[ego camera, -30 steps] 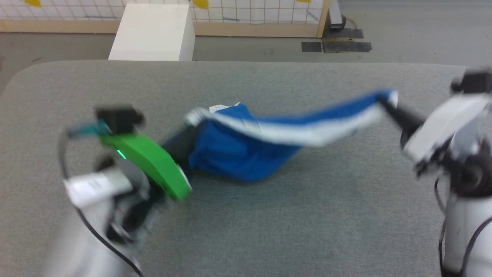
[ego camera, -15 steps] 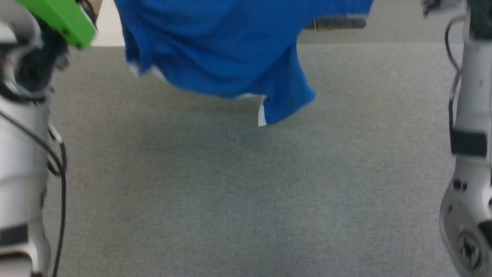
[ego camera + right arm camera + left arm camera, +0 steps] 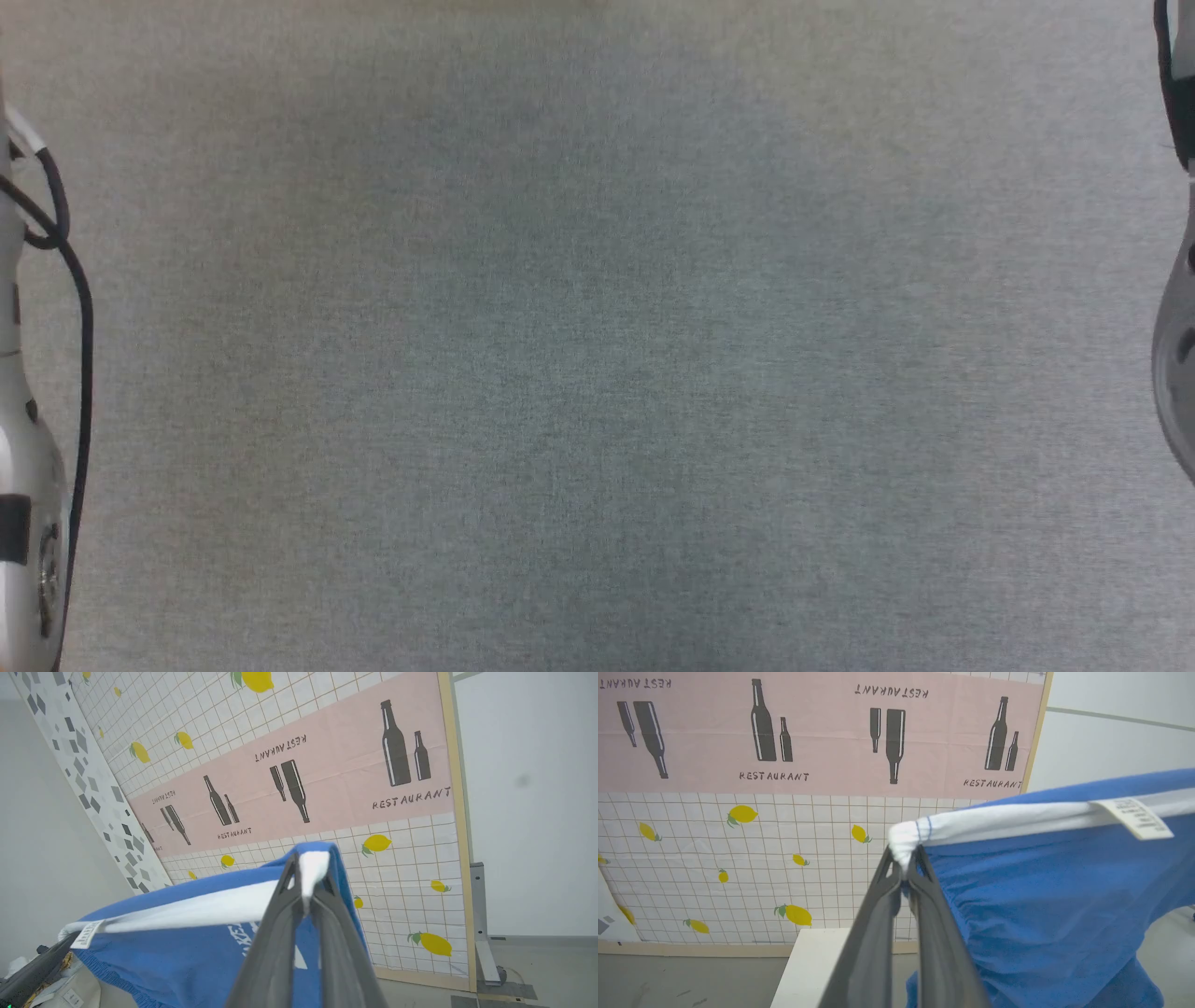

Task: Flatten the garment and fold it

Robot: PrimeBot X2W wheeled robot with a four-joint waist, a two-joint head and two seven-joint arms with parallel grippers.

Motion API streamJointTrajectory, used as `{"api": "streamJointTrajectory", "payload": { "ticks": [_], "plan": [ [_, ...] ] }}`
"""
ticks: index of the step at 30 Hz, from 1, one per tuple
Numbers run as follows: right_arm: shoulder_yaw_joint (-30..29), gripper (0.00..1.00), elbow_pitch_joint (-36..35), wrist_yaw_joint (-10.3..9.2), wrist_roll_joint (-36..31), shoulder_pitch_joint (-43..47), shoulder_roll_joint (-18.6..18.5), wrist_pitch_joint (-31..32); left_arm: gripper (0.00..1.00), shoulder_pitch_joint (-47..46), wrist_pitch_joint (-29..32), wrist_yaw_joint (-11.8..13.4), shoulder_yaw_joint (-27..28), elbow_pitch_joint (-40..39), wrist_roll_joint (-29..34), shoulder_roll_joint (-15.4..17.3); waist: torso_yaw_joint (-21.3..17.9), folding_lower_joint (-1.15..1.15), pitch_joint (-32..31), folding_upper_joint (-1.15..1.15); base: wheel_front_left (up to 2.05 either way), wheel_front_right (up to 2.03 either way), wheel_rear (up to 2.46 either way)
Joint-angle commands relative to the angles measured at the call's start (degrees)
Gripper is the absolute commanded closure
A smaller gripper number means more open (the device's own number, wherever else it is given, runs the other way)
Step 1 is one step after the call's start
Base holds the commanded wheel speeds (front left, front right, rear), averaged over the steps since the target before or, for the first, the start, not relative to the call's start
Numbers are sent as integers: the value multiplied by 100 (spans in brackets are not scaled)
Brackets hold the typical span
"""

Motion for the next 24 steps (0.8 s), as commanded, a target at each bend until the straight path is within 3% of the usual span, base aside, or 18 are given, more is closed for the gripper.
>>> {"api": "streamJointTrajectory", "payload": {
  "ticks": [1, 7, 13, 19, 24],
  "plan": [
    [32, 100, 148, -13, 107, -120, -103, -140, 100, -72, -124, -11, 19, 152, 19, 31, 99, -1, 224, 0, 0, 0, 0],
    [731, 100, 548, -13, 564, 19, -103, -333, 100, 204, -574, -219, -225, 639, -136, -147, 194, -1, 240, 0, 0, 0, 0],
    [1395, 100, -50, -13, 1005, 1181, -103, -167, 100, 1059, -971, -287, -526, 636, -551, -213, 291, -1, -51, 0, 0, 0, 0],
    [1422, 100, -1651, -13, 1197, 3410, -228, 554, 100, 2497, -1291, -291, -915, 17, -1075, -69, 446, -1, -667, 0, 0, 0, 0],
    [987, 100, -3712, -13, 1220, 5846, -356, 1738, 100, 4000, -1356, -220, -1071, -607, -1328, -120, 512, -1, -1184, 0, 0, 0, 0]
  ]
}}
